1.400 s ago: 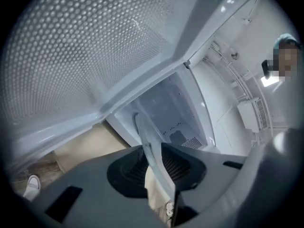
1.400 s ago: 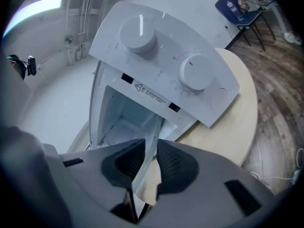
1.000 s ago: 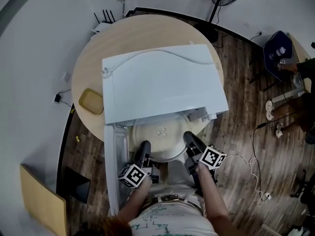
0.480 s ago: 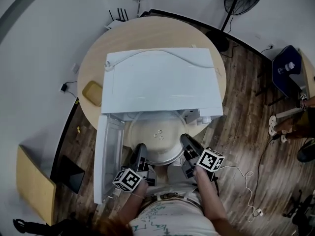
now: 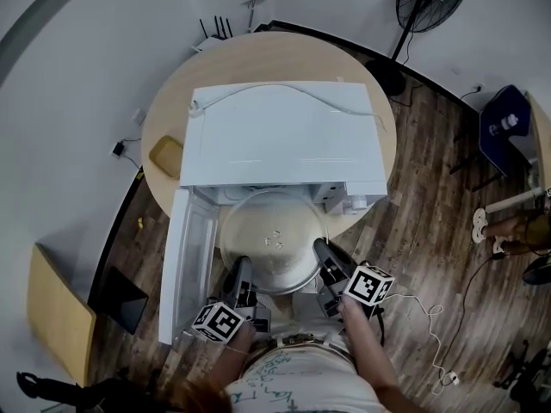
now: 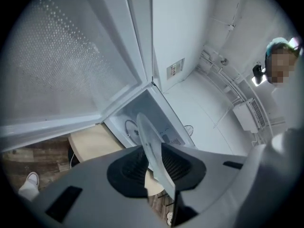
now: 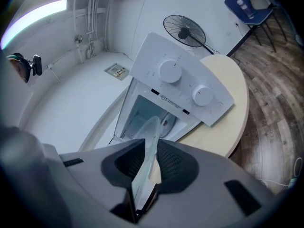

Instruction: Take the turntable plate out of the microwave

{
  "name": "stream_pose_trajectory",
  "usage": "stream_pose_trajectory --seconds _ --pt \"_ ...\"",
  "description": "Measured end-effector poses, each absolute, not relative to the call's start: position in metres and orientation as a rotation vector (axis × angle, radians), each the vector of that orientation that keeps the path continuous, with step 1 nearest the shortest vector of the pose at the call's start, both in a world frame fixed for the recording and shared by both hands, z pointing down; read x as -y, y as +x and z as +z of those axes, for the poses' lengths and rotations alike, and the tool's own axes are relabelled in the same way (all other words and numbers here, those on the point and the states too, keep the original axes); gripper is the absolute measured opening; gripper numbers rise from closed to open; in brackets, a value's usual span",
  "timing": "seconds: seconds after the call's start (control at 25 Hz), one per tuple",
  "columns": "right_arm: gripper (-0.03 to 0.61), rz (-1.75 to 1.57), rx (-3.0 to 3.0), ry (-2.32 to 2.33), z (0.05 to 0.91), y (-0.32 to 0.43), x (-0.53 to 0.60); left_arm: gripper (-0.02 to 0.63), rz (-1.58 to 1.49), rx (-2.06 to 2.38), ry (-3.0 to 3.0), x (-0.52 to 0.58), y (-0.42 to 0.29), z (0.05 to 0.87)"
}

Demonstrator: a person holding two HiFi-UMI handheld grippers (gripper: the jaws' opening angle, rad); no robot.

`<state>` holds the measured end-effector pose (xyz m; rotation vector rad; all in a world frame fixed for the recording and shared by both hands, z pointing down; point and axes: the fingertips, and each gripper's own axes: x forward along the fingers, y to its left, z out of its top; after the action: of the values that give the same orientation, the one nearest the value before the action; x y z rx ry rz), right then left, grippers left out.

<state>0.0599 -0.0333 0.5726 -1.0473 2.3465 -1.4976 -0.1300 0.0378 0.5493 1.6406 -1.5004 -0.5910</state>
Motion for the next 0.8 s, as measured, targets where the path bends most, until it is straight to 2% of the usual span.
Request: stream_pose_trajectory --seconds 0.8 --pt "0.066 -1.402 -2.369 -0.983 0.49 0.056 0.009 0.087 -0.704 1.514 1.68 -0.069 -0.134 0.472"
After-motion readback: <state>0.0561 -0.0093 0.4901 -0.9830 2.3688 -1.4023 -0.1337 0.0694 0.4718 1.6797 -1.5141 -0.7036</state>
